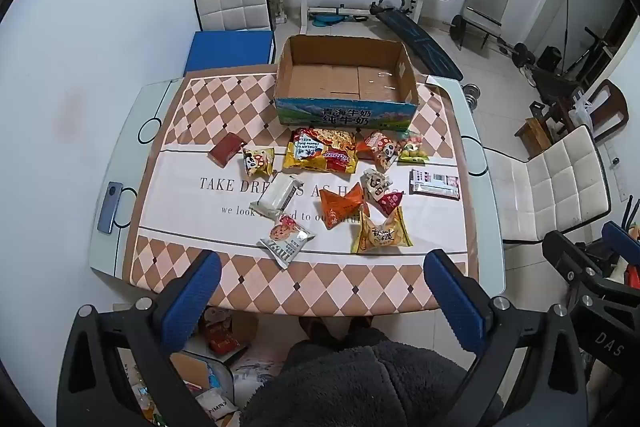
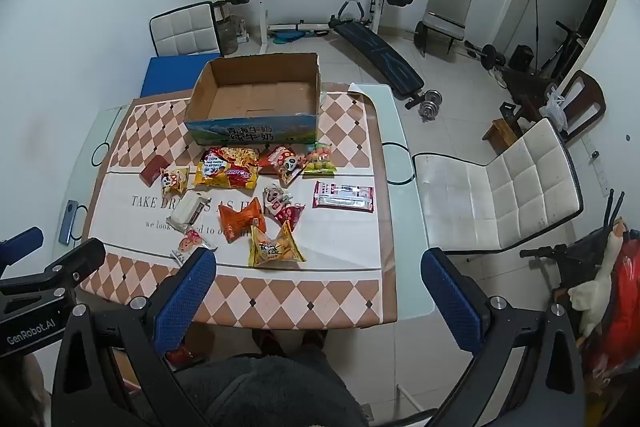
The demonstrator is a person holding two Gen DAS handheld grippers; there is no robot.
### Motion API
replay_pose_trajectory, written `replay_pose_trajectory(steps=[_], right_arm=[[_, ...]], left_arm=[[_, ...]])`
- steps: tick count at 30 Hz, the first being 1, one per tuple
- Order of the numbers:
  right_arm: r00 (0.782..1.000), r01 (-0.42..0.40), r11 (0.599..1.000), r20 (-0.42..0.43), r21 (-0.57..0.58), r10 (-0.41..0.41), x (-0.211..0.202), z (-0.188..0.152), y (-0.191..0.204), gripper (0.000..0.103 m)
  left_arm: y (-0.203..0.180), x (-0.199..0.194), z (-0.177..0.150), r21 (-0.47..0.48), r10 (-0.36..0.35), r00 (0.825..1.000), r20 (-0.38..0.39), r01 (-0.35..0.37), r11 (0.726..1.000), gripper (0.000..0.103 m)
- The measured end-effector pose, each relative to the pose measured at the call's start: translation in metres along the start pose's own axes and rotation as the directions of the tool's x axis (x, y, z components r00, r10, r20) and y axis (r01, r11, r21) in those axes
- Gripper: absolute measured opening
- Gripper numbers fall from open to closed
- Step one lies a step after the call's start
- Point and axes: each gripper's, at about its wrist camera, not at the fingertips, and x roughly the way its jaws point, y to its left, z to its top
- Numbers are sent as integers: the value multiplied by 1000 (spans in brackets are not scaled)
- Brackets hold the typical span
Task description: Organize snacks
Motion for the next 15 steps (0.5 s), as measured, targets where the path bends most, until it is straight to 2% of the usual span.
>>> replay_pose_trajectory(steps=[15], right_arm=[[1000, 2, 1000, 16, -5, -2, 0, 0, 3, 103]], left_arm=[[-1, 0, 0, 2, 4, 1000, 13, -4, 1000, 103]])
